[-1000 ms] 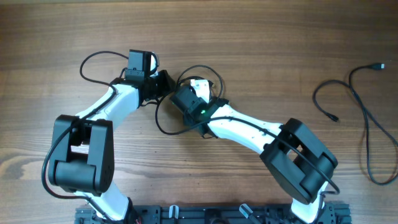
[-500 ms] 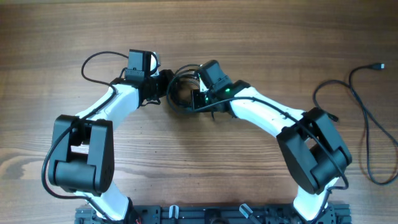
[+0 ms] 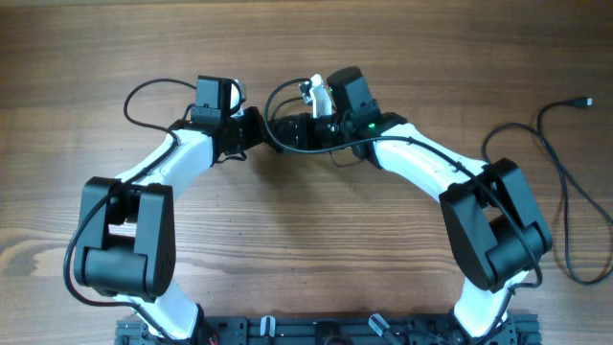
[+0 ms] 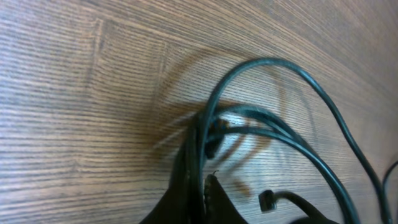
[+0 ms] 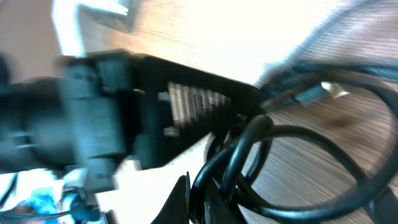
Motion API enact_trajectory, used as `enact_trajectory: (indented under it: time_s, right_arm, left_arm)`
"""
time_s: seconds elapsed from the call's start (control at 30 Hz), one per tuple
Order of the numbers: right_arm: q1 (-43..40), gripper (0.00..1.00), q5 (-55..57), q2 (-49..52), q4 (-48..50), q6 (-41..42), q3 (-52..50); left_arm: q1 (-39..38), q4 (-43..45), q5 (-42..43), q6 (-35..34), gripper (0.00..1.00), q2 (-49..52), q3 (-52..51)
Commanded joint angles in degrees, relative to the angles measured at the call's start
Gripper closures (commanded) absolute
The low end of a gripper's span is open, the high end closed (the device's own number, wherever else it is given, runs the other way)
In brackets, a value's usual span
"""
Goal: Untangle cables
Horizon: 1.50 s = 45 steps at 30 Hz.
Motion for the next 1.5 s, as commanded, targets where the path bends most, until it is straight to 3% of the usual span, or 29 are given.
enact_trajectory:
  time_s: [0.0,0.2,0.43,0.8,1.0,1.17,1.33,1.4,1.47]
  right_arm:
    - [-0.2,0.96,-12.3,-0.2,5.9,1.6,0.2]
    - [-1.6,0.96,-18.7,-0.2,18.6,8.2,0.2]
    - [-7.8,0.96,-30.9,-0.2,33.1,21.6,0.2]
    - [-16.9,0.96,-39.4,-0.2,32.8,24.7,0.2]
    - [-21.1,0.96,-40.0,-0.2,31.7,27.5,0.2]
    - [-25.1,0.96,-39.6,-0.2,24.2,22.7,0.2]
    - [-25.2,0.96,-34.5,-0.2,4.7,8.7,0.1]
    - [-24.5,0.96,-30.7,-0.2,-2.4,3.5,0.1]
    - [-23.3,0.96,-28.2,-0.2,-6.6,0.0,0.1]
  left_arm:
    - [0.0,0.0,-0.4,0.4,0.96,0.5,0.5]
    - [0.0,-0.3,-1.8,0.4,0.96,0.5,0.5]
    - [0.0,-0.3,-2.2,0.4,0.96,0.5,0.5]
    - [0.0,-1.0,-4.8,0.4,0.92,0.5,0.5]
    - [0.1,-3.5,-18.5,0.4,0.92,0.5,0.5]
    - [0.1,-3.6,-20.1,0.4,0.88,0.5,0.5]
    - [0.1,-3.3,-20.0,0.4,0.69,0.5,0.5]
    - [0.1,-3.3,-16.7,0.4,0.47,-0.1,0.7]
    - [0.1,-3.3,-12.3,0.4,0.4,-0.9,0.9]
